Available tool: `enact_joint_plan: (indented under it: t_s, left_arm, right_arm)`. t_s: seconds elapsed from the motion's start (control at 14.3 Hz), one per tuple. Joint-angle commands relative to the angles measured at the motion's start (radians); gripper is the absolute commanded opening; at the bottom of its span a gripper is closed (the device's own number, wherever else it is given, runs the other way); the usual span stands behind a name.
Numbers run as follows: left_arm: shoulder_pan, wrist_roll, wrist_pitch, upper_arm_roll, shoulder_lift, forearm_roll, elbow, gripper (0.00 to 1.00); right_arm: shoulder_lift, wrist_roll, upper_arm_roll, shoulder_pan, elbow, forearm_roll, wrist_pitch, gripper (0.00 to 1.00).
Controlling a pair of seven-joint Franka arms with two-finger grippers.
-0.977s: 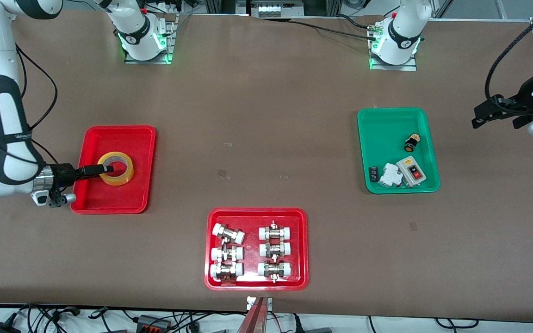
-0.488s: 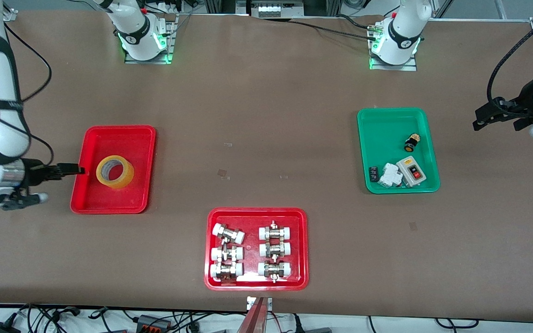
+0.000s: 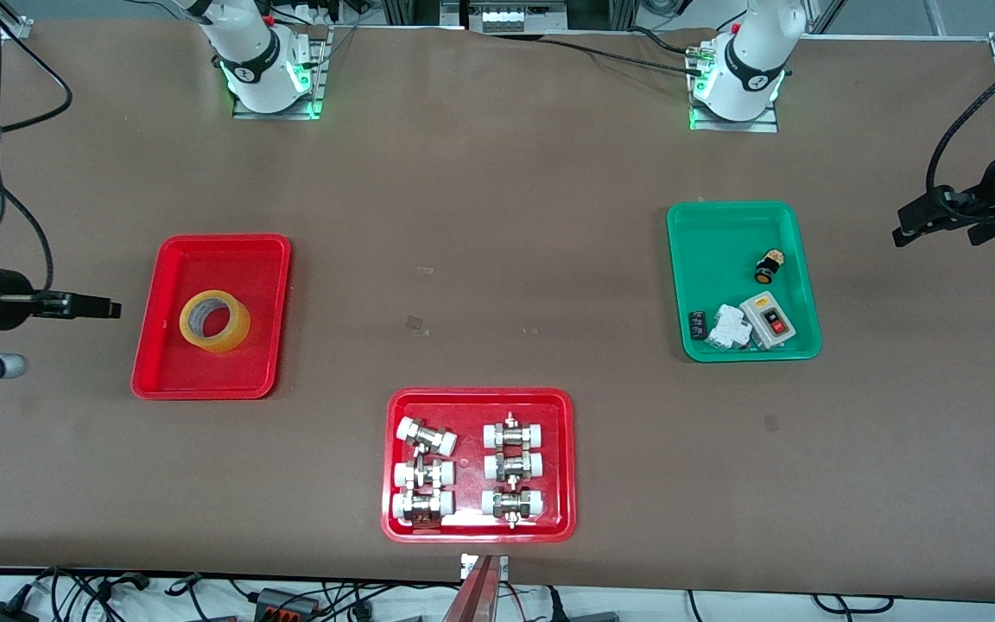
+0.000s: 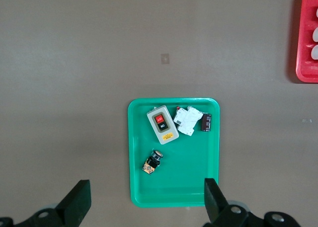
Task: Left arm passes tape to right arm into tray
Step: 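Open the right gripper and pull it back from the tape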
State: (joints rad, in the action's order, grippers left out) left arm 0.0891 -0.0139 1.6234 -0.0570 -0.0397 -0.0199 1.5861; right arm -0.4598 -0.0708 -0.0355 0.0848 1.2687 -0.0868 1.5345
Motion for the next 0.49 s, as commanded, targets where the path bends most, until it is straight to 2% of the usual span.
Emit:
enact_joint_plan:
  t_s: [0.0, 0.28, 0.42]
  left_arm:
    - [0.008, 0.028, -0.004, -0.004, -0.003, -0.008, -0.011, 1.0]
    - [0.008, 0.032, -0.004, -0.01, -0.003, -0.006, -0.012, 1.0]
    - [-0.002, 0.031, -0.004, -0.018, -0.003, -0.003, -0.014, 1.0]
  right_arm:
    - [-0.022, 0.02, 0.0, -0.005, -0.139, 0.019, -0.054, 1.0]
    - [0.003, 0.1, -0.006, -0.007, -0.149, 0.024, -0.042, 1.0]
    - [0.044, 0.089, 0.002, -0.022, -0.146, 0.073, -0.033, 1.0]
